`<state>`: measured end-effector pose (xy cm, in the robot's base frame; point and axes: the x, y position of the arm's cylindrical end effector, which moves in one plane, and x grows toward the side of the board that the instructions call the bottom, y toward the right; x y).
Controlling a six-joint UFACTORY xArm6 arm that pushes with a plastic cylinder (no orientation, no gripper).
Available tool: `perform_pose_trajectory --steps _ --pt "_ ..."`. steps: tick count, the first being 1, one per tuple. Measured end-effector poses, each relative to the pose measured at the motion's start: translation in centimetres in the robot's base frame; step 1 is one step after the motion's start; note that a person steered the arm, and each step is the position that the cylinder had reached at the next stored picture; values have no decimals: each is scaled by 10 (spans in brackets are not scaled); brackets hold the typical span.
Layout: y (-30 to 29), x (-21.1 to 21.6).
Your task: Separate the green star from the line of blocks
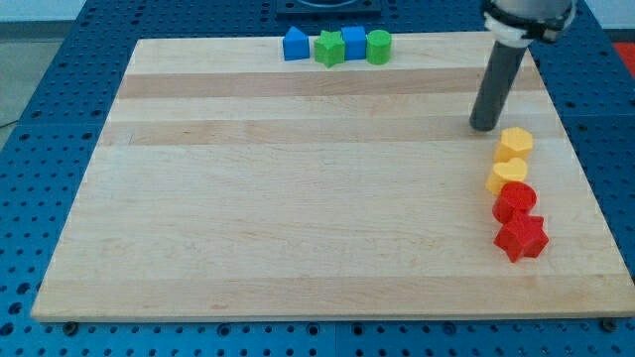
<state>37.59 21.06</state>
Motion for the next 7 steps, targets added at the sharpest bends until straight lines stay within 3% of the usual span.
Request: perform_pose_trajectory --steps 1,3,4,5,7 --pt "31 7" --pt "27 48" --pt "27 38" --pt "-19 19" --pt "-228 15"
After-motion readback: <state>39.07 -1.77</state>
